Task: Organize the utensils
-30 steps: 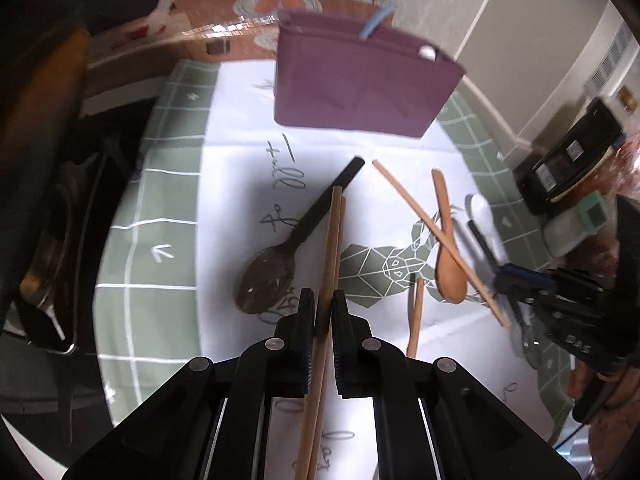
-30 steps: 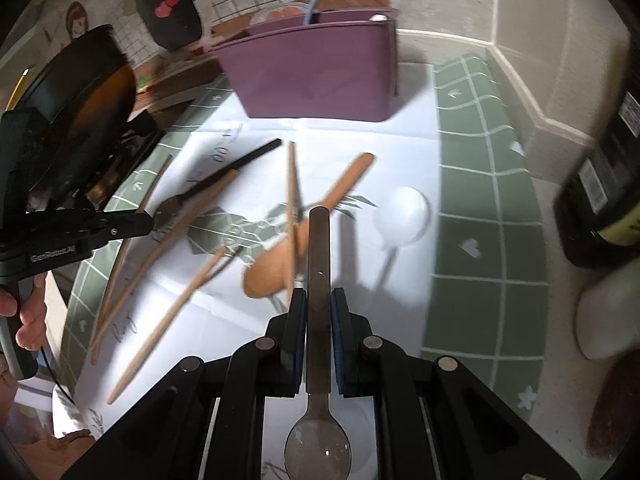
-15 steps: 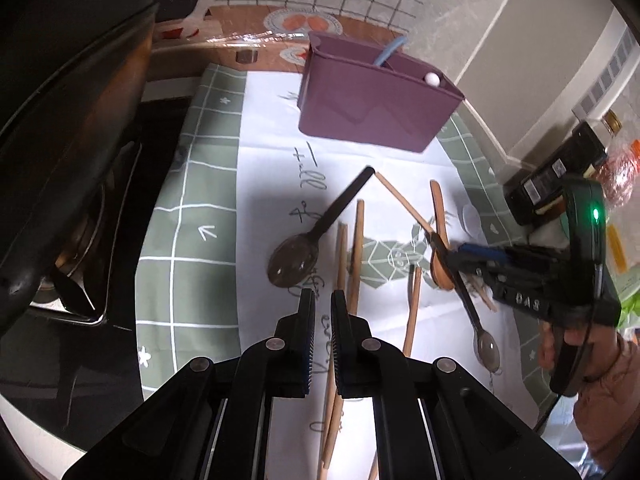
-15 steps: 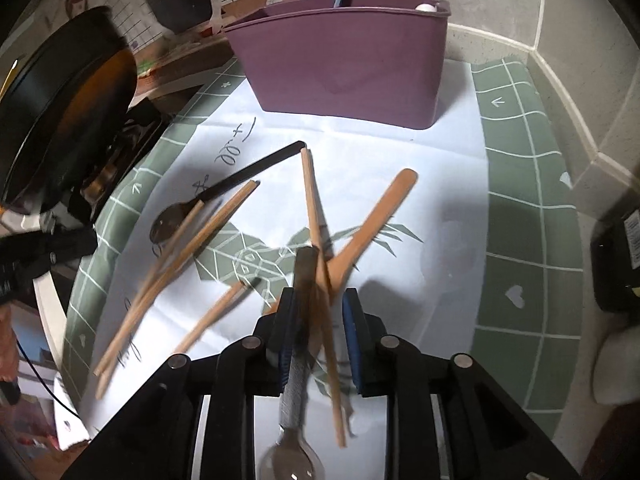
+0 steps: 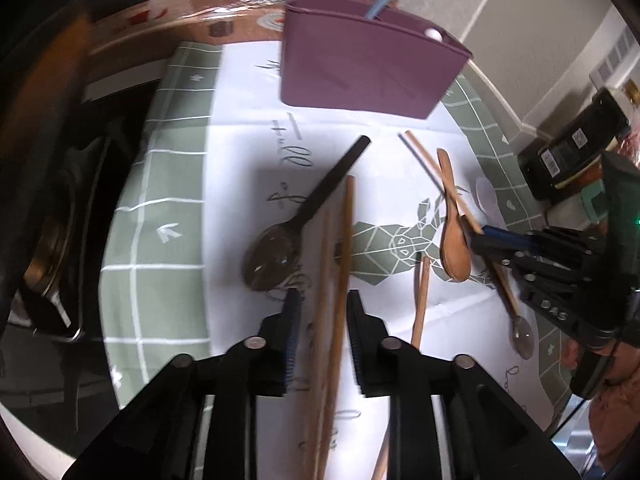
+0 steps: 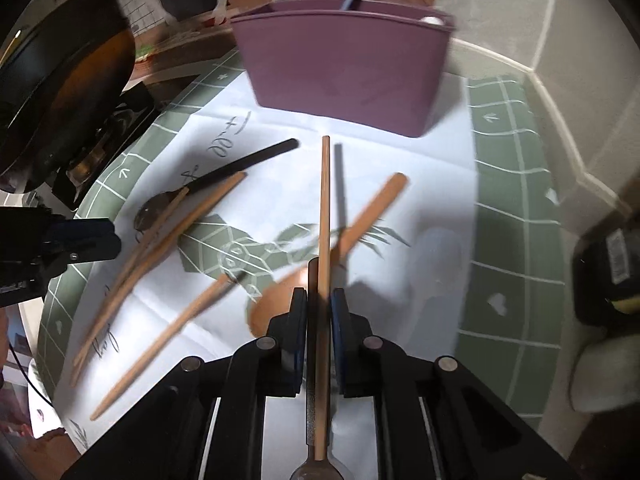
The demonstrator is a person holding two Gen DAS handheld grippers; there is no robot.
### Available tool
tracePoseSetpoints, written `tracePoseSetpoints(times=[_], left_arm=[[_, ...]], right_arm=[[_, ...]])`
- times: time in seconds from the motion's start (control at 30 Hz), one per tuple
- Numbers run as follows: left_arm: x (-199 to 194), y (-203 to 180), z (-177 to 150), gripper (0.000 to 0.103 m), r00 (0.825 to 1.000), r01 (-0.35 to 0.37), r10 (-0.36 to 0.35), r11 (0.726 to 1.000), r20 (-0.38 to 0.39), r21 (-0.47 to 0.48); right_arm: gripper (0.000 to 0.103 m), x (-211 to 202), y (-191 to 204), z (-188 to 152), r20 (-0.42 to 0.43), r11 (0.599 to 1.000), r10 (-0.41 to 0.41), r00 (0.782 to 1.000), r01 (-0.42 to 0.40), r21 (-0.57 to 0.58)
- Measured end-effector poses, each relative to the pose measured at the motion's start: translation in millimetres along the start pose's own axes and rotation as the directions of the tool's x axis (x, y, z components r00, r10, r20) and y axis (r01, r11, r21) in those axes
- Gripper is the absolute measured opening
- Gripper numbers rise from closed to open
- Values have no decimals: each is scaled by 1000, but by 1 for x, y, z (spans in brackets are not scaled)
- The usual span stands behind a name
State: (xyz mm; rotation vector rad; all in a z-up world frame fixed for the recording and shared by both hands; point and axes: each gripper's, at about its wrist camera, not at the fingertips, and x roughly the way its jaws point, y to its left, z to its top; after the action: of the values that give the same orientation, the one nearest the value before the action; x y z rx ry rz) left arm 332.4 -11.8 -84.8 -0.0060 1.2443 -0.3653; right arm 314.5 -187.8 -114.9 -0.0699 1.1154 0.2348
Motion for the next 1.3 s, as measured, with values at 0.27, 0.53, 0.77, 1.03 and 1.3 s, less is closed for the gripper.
tracePoseSetpoints(times=[0.27,0.53,0.77,1.03,1.3], left_arm=[[30,-2,29,34,996,-61,62,998,-70,15],[39,-10,40,33,993,-80,84,996,-89,47],[31,-17,29,6,999,-21,24,998,-49,54],[2,-9,15,6,999,28,-29,999,34,17],[-18,0,7,6,997,-1,0,1000,82,10]], right_arm=[[10,-18,-23,-16,19,998,0,1000,-1,55],[10,-23,-23,-22,32,998,9,999,-11,61],[11,-31,-20,-21,53,993,97,994,-100,69],[12,-20,-17,-21,22,993,97,995,-98,59],[12,-23,2,-21,22,998,50,999,-49,-35]])
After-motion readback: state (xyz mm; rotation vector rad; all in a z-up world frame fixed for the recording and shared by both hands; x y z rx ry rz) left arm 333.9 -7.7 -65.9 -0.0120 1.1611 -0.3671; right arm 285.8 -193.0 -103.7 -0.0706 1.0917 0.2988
